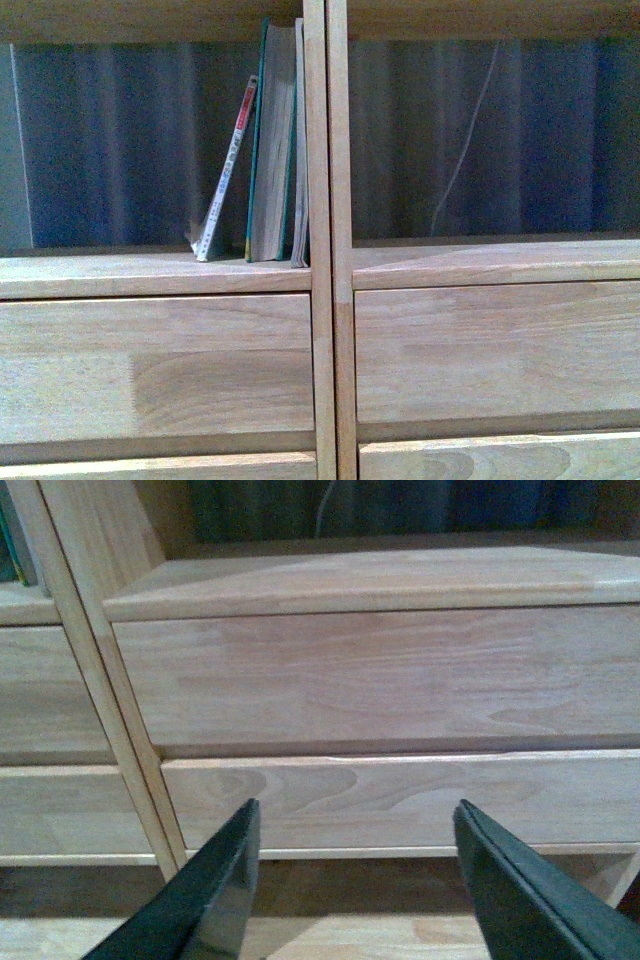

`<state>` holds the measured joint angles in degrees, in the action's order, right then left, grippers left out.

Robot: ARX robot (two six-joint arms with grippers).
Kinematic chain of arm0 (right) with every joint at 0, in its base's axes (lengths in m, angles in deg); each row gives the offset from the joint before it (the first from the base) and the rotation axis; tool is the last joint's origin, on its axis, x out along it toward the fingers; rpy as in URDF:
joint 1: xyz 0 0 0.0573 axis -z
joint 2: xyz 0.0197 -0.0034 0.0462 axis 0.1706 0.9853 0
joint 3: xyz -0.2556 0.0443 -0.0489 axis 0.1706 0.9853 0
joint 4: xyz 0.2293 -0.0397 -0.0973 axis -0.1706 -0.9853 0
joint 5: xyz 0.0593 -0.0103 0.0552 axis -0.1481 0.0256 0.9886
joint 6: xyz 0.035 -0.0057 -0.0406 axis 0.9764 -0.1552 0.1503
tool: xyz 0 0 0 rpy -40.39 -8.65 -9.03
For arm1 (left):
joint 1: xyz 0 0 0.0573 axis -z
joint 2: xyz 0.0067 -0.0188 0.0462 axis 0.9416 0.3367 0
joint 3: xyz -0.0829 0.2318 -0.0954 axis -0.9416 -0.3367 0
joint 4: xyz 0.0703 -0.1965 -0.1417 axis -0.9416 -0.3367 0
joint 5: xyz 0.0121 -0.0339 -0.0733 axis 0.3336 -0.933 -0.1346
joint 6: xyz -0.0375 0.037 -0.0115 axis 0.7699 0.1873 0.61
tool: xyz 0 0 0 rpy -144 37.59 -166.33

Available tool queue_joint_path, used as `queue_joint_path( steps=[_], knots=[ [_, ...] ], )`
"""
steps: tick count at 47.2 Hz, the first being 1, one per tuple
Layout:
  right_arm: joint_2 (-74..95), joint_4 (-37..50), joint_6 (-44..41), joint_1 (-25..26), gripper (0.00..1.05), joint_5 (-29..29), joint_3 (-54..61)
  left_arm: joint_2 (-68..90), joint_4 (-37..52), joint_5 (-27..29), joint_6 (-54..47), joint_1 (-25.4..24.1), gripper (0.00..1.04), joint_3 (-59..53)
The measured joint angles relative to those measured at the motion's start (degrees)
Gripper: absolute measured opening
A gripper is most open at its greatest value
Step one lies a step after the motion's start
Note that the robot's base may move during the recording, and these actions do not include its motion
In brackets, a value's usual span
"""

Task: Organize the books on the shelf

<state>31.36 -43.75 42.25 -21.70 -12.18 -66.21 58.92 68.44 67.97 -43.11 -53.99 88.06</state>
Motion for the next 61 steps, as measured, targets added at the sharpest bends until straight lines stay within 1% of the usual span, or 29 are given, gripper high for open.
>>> queue_joint_path(
  steps=[2, 7, 8, 9, 10, 11, 12, 13, 14, 16, 20, 21, 23, 28, 32, 53, 61],
  knots=[
    [-1.4, 0.5, -0.5, 1.2, 0.51, 1.3, 2.2, -1.9, 0.1, -2.0, -0.2, -1.4, 0.47, -2.1],
    [-3.9, 1.4, -1.2, 3.3, 0.32, 3.3, 5.3, -4.9, 0.2, -4.3, -0.4, -4.1, 0.27, -5.4],
    [-4.4, 1.6, -1.3, 3.9, 0.27, 4.0, 6.0, -5.7, 0.2, -4.9, -0.4, -4.8, 0.22, -6.2],
    [-4.8, 1.6, -1.4, 5.0, 0.23, 5.6, 6.5, -6.2, 0.2, -5.4, -0.4, -5.2, 0.18, -6.7],
    [-5.3, 1.6, -1.5, 7.1, 0.18, 8.8, 7.2, -7.0, 0.2, -5.9, -0.4, -5.9, 0.13, -7.4],
    [-5.8, 1.6, -1.6, 9.1, 0.13, 10.4, 8.0, -7.7, 0.2, -6.7, -0.5, -6.4, 0.08, -8.0],
    [-6.2, 1.7, -1.6, 10.1, 0.09, 10.7, 8.5, -8.2, 0.2, -7.1, -0.5, -6.8, 0.04, -8.5],
    [-6.8, 1.8, -1.6, 11.0, 0.04, 10.7, 9.1, -8.9, 0.2, -7.5, -0.5, -7.2, 0.03, -9.0],
    [-7.7, 1.4, -1.7, 11.3, 0.02, 10.8, 9.3, -9.4, 0.2, -7.7, -0.6, -7.6, 0.03, -9.4],
    [-11.0, -2.1, -1.7, 11.5, 0.03, 11.1, 10.0, -10.6, 0.0, -8.6, -0.6, -8.5, 0.03, -10.4],
    [-14.0, -2.7, -1.8, 11.6, 0.03, 11.5, 11.3, -12.6, -0.6, -10.2, -0.6, -10.1, 0.03, -11.7],
    [-14.1, -2.7, -1.7, 11.6, 0.03, 11.4, 11.4, -12.9, -0.8, -11.4, -0.6, -10.6, 0.03, -11.8],
    [-14.6, -2.6, -1.8, 11.6, 0.03, 11.3, 11.6, -13.9, -1.2, -14.7, -0.7, -13.0, 0.03, -12.4],
    [-15.2, -2.5, -1.8, 11.7, 0.03, 11.4, 13.0, -15.6, -2.0, -15.3, -0.7, -15.8, 0.03, -13.4],
    [-15.8, -2.4, -1.8, 11.8, 0.03, 11.4, 13.9, -17.2, -2.8, -16.0, -0.7, -16.0, 0.03, -14.2],
    [-17.8, -1.8, -1.8, 11.8, 0.03, 11.4, 16.2, -23.4, -6.7, -16.0, -0.7, -16.0, 0.03, -16.4],
    [-20.0, -1.6, -1.8, 11.8, 0.03, 11.6, 18.2, -25.7, -6.8, -15.9, -0.8, -16.1, 0.03, -18.2]
  ],
)
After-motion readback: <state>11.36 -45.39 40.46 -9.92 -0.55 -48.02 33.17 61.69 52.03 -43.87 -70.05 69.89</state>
